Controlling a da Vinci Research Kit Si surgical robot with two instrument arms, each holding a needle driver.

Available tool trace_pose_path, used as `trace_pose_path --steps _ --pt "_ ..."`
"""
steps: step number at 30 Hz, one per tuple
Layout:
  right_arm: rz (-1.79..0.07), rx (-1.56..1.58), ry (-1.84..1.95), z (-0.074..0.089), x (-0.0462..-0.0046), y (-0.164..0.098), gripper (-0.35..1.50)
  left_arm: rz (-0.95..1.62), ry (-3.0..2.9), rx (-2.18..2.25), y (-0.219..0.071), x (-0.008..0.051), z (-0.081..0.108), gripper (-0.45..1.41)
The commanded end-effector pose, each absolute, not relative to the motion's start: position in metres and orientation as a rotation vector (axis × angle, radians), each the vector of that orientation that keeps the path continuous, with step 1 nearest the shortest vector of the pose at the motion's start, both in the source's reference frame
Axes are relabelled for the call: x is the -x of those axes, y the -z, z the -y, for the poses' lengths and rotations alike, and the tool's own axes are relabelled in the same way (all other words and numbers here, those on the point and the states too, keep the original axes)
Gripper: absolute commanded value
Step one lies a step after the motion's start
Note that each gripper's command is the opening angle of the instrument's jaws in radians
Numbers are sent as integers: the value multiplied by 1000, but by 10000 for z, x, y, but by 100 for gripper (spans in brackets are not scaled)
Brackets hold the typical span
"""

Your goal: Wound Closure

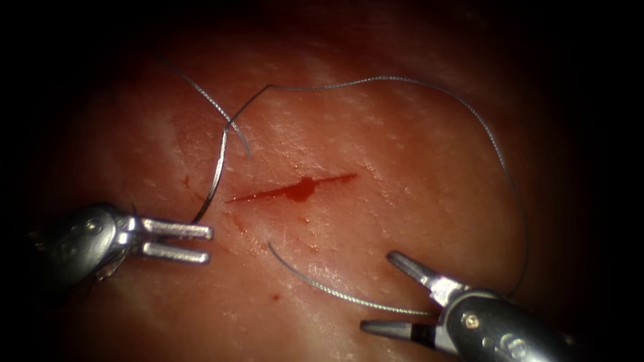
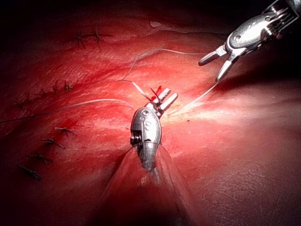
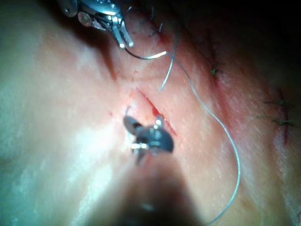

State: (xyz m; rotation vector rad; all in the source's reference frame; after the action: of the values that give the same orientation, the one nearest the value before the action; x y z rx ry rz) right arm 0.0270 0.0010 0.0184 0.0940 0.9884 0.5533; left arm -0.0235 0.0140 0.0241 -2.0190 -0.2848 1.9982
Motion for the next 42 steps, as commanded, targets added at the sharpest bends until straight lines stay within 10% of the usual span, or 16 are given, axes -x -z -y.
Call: trace_pose_path --steps 1,22,25,28,42 --pt "-996 -97 -542 -15 -304 -191 141 284 -1998 2021 -248 240 -141 -45" --pt "-724 -109 -423 -9 -354 -306 113 280 -2001 2023 -251 239 -137 -45" --pt "-703 -116 -408 -6 -350 -306 81 280 -2001 2023 -251 239 -137 -45" --pt "-689 -110 -342 -5 -344 -303 -35 280 -2001 2023 -251 239 -137 -45" --pt "-680 -98 -295 18 -267 -262 -35 279 -2001 2022 -251 240 -137 -45"
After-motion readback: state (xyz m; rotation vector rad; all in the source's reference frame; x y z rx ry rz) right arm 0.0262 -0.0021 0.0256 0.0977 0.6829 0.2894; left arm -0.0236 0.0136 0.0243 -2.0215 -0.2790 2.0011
